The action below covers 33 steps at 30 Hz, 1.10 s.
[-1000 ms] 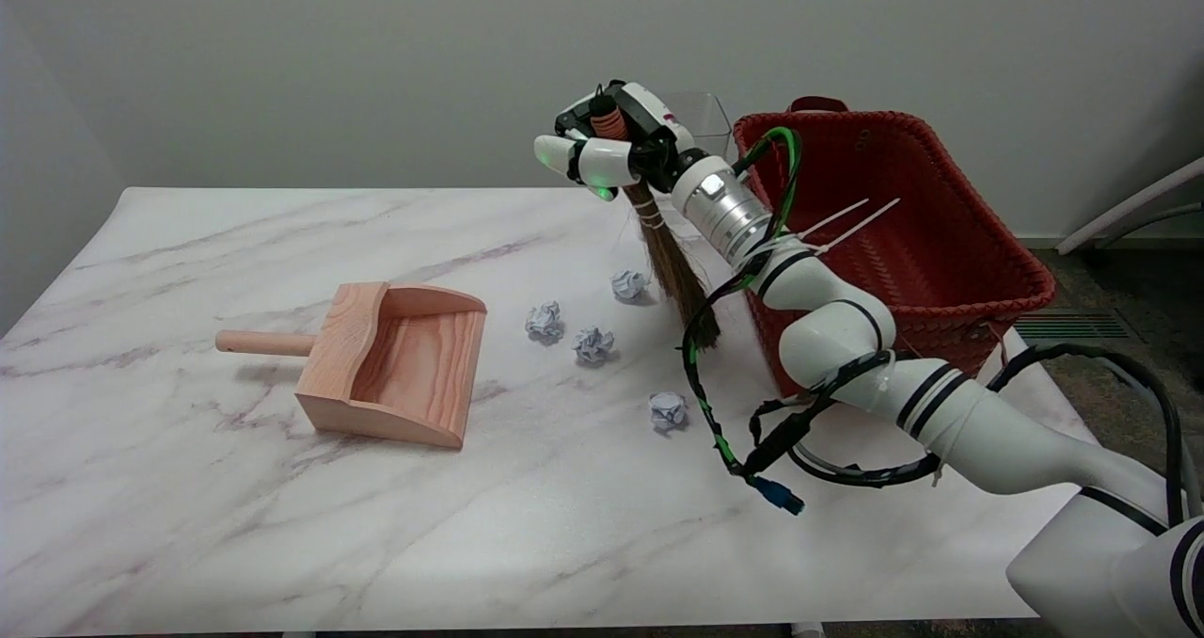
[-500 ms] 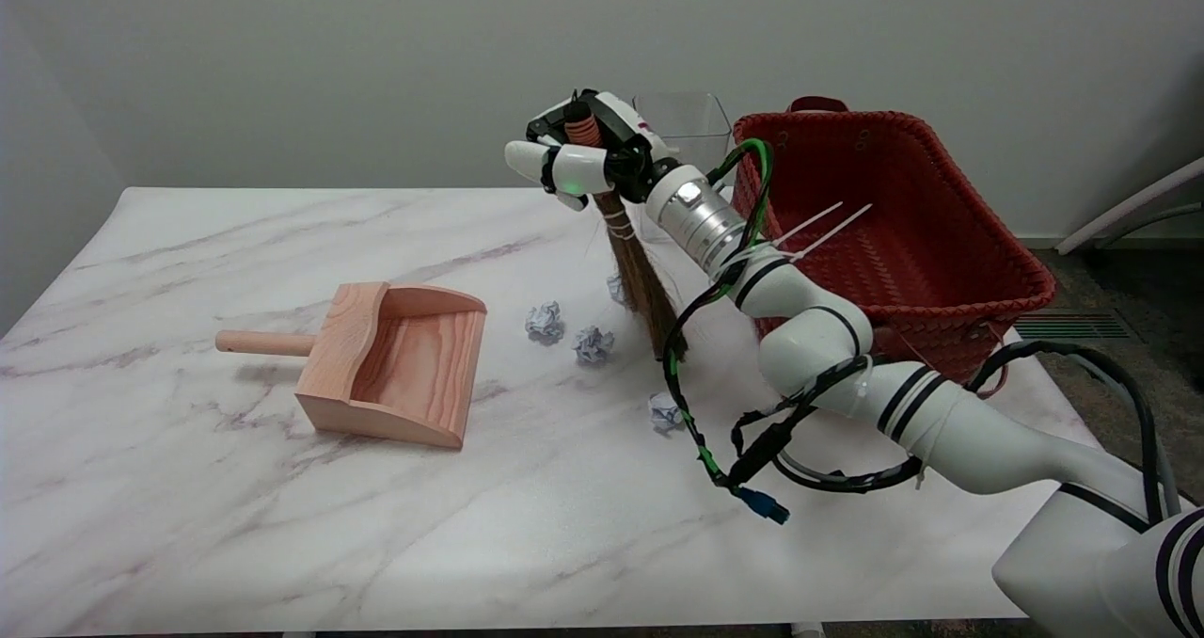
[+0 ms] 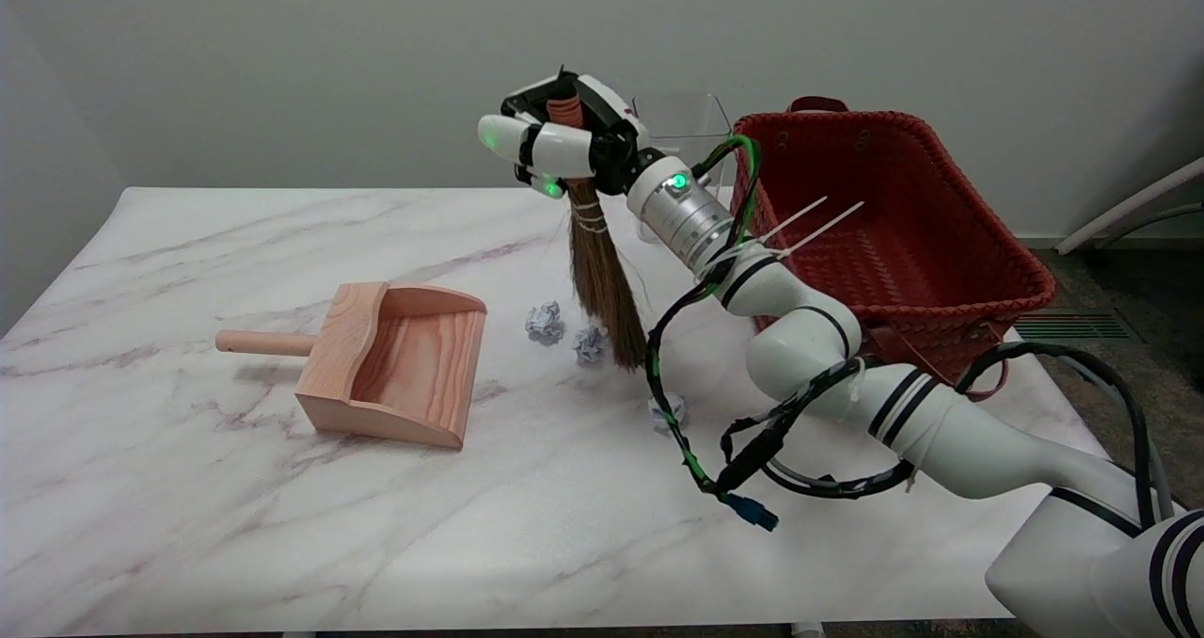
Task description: Sweep the paper ball into the dustpan.
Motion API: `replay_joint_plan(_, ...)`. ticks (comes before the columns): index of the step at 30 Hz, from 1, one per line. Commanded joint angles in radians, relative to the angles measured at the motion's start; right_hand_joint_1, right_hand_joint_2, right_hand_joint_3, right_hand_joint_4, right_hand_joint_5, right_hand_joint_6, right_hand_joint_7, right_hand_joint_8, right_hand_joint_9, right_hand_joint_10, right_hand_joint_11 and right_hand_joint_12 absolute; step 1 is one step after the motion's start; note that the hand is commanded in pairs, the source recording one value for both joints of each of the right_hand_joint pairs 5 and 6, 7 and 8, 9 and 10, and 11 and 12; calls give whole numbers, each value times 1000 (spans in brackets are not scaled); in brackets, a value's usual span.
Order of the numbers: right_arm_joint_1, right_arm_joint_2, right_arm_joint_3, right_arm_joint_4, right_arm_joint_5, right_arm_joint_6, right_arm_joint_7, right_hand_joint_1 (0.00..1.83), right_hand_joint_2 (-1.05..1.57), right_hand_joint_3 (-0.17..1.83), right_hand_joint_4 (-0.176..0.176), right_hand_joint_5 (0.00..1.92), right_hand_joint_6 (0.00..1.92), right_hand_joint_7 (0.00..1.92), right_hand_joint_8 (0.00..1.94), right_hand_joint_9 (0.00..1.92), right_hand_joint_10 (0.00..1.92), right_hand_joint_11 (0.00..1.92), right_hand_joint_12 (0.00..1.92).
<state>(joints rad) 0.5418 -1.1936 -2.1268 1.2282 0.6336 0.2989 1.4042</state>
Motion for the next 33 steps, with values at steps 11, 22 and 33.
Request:
replay_joint_plan(11, -44, 89, 159, 178, 28, -75, 87, 1172, 1571, 349, 0, 1920, 1920, 1920, 1920, 1909, 1909, 1812, 1812)
replay_joint_plan(22, 80, 102, 31, -110, -182, 34, 90, 1176, 1530, 331, 0, 1920, 1920, 1920, 1920, 1849, 1849, 1721, 1721)
replay_joint_plan(33, 101, 55, -21, -254, -215, 130, 90, 1244, 1406, 357, 0, 1920, 1920, 1920, 1920, 1812, 1812, 1665, 1665)
